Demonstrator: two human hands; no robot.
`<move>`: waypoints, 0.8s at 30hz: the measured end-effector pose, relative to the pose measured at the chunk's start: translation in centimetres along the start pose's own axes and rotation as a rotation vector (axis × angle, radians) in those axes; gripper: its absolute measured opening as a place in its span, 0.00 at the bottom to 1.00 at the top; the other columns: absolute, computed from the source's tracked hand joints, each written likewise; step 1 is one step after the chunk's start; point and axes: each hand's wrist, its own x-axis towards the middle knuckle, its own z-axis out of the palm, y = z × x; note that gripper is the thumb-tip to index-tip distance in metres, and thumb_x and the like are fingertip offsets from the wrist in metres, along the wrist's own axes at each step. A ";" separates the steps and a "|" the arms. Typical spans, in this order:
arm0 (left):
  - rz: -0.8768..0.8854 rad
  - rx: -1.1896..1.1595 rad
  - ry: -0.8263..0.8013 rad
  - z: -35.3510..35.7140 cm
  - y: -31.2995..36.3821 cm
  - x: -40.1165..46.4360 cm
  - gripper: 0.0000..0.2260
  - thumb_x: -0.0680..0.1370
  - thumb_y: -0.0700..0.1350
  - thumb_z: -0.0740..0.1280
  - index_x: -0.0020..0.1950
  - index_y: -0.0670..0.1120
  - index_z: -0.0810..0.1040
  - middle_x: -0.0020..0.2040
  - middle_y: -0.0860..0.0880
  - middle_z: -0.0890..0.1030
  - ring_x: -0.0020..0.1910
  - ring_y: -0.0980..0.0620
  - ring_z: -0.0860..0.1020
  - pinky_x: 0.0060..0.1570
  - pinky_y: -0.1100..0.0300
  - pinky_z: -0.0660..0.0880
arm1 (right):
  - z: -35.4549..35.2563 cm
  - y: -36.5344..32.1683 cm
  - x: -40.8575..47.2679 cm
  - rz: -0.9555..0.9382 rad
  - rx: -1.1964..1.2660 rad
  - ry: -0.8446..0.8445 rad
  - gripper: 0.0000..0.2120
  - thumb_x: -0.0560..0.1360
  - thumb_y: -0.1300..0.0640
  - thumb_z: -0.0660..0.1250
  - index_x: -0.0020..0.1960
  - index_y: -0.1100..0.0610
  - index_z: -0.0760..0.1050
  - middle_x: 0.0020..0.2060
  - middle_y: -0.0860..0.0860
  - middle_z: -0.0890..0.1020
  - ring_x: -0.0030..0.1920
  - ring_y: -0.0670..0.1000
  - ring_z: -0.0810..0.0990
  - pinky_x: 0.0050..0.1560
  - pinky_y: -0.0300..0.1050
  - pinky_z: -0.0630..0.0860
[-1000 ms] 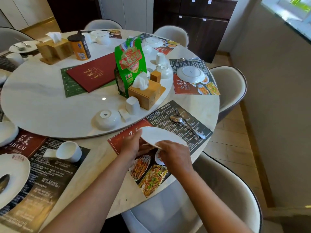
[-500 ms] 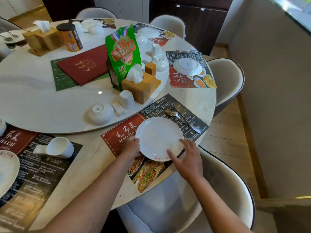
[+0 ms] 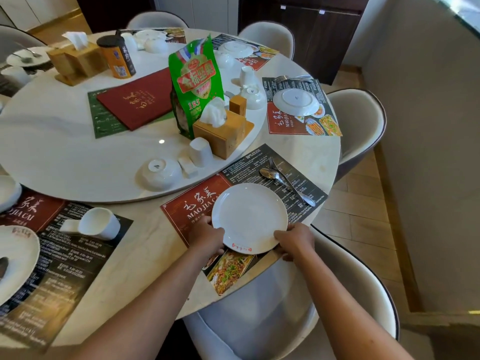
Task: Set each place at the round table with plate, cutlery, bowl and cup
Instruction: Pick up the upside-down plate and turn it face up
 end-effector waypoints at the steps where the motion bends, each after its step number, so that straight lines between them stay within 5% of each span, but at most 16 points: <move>1: 0.012 0.034 -0.010 0.0 -0.2 -0.2 0.18 0.78 0.36 0.65 0.67 0.48 0.73 0.49 0.49 0.80 0.36 0.47 0.84 0.35 0.52 0.84 | -0.1 0.0 -0.2 0.002 -0.077 -0.002 0.12 0.69 0.52 0.69 0.50 0.55 0.78 0.42 0.53 0.84 0.40 0.53 0.85 0.40 0.51 0.85; 3: 0.066 0.092 -0.007 -0.3 0.2 0.0 0.20 0.78 0.35 0.64 0.69 0.50 0.74 0.48 0.51 0.79 0.37 0.46 0.84 0.38 0.50 0.84 | -0.3 -0.6 -0.5 -0.035 -0.219 0.112 0.18 0.70 0.45 0.69 0.54 0.56 0.78 0.45 0.52 0.84 0.45 0.54 0.83 0.45 0.47 0.80; 5: 0.137 0.148 -0.010 -0.7 1.2 1.2 0.26 0.77 0.33 0.63 0.73 0.52 0.72 0.57 0.47 0.80 0.46 0.43 0.84 0.45 0.48 0.84 | -0.6 -1.4 -0.2 -0.098 -0.206 0.175 0.22 0.74 0.44 0.67 0.64 0.53 0.73 0.54 0.53 0.82 0.53 0.57 0.80 0.48 0.46 0.74; 8: 0.189 0.113 -0.054 -1.4 2.9 2.6 0.33 0.75 0.32 0.63 0.77 0.53 0.66 0.60 0.44 0.80 0.54 0.40 0.81 0.53 0.44 0.81 | -0.9 -2.5 0.4 -0.108 -0.082 0.072 0.24 0.71 0.53 0.63 0.68 0.50 0.71 0.53 0.55 0.81 0.48 0.59 0.83 0.45 0.53 0.83; 12: 0.100 0.045 0.047 -1.0 2.2 1.5 0.23 0.76 0.38 0.67 0.69 0.51 0.71 0.54 0.47 0.80 0.43 0.44 0.83 0.40 0.51 0.83 | -0.8 -1.9 0.4 -0.017 -0.019 0.025 0.17 0.71 0.60 0.62 0.59 0.59 0.74 0.41 0.59 0.84 0.31 0.55 0.84 0.28 0.49 0.82; 15: 0.037 0.041 0.031 0.2 0.6 -0.4 0.12 0.80 0.39 0.65 0.61 0.50 0.74 0.49 0.48 0.82 0.35 0.47 0.84 0.31 0.54 0.83 | -0.7 -1.6 -0.2 -0.039 -0.254 0.048 0.17 0.69 0.50 0.66 0.55 0.57 0.76 0.41 0.53 0.85 0.40 0.54 0.84 0.39 0.47 0.81; 19: 0.120 0.073 0.079 0.6 1.4 0.9 0.16 0.79 0.38 0.63 0.64 0.54 0.77 0.55 0.49 0.83 0.42 0.45 0.84 0.39 0.51 0.84 | -1.2 -2.9 0.5 -0.148 -0.273 0.147 0.21 0.78 0.49 0.63 0.69 0.54 0.68 0.60 0.56 0.79 0.60 0.59 0.77 0.51 0.49 0.71; 24: 0.110 -0.018 0.057 0.4 3.2 2.2 0.28 0.76 0.35 0.65 0.73 0.56 0.70 0.64 0.47 0.78 0.45 0.43 0.83 0.35 0.50 0.84 | -1.9 -3.1 2.3 -0.110 -0.279 0.105 0.15 0.74 0.57 0.62 0.59 0.57 0.76 0.52 0.56 0.82 0.50 0.57 0.81 0.46 0.46 0.76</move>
